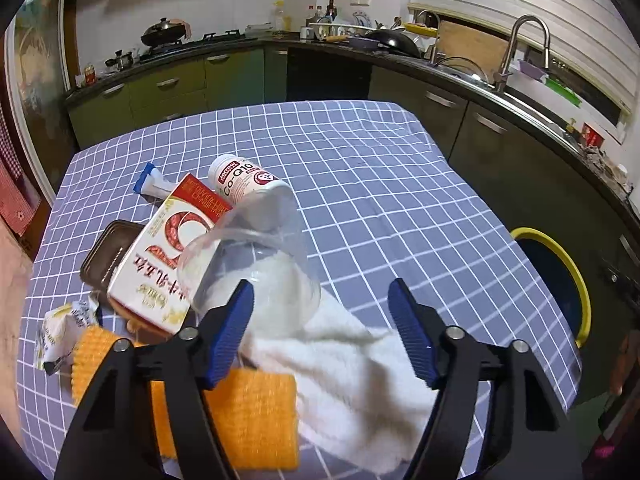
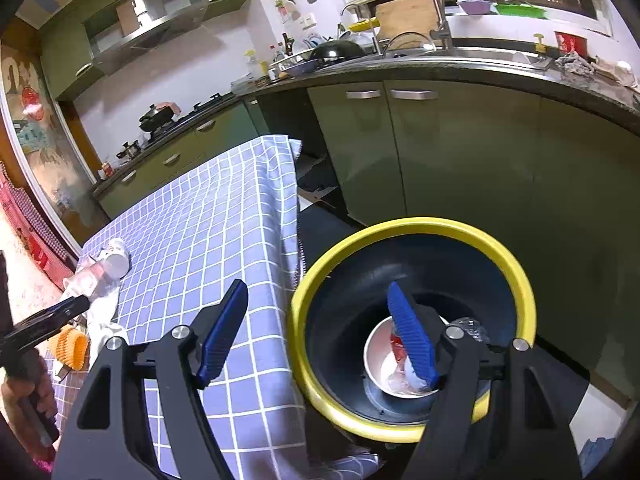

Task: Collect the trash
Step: 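Grasp the clear plastic cup by its rim with the left tool, then carry the plastic cup over the bin and open the left tool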

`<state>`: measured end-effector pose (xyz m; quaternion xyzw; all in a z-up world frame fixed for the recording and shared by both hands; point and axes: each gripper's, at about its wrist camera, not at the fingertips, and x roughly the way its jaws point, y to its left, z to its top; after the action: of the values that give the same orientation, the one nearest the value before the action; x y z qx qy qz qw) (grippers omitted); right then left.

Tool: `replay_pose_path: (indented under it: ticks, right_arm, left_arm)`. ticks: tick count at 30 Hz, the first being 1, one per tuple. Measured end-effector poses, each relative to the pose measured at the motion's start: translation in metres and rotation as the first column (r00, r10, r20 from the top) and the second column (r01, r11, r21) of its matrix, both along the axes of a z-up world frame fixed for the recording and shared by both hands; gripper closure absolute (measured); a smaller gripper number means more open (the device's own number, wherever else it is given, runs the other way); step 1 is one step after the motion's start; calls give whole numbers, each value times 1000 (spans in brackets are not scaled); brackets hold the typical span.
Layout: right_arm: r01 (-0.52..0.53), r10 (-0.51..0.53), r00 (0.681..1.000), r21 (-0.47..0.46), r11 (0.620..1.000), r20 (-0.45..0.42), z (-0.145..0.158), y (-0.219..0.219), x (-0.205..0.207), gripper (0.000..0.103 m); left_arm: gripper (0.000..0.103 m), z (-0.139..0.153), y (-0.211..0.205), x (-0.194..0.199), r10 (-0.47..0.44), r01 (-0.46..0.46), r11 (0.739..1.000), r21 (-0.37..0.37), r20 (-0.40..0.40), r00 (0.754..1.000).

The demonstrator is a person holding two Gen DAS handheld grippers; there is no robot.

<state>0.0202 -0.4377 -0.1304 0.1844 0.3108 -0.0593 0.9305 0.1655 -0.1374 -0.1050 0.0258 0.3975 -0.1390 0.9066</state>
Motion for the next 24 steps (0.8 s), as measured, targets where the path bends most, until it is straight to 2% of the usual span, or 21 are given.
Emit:
replay_pose_path:
  ticks: [2, 6, 8, 13, 18, 24]
  right_arm:
    - [-8, 8, 1000, 1, 1000, -2, -1, 2, 0, 34]
    - [-14, 14, 1000, 8, 1000, -5, -2, 1, 3, 34]
    - [-15, 15, 1000, 11, 1000, -5, -3, 0, 3, 34]
    - [-14, 14, 1000, 15, 1000, -6, -5, -1, 4, 34]
    - [-16, 16, 1000, 17, 1000, 0, -4, -3, 3, 34]
    - [-5, 5, 1000, 14, 1000, 14, -1, -5, -4, 34]
  left_arm:
    - [43, -3, -1, 8, 8, -8, 1000, -4, -11, 1000]
    - [61, -15, -1, 22, 14, -15, 1000, -23, -48, 999]
    - [67, -19, -2, 26, 12, -14, 1000, -26, -53, 999]
    - [96, -18, 0, 28, 30, -31, 999, -34, -16, 999]
    - [98, -3, -1, 12, 24, -23, 999, -23, 46, 999]
    - [98, 22, -19, -15, -40, 42, 999, -20, 106, 994]
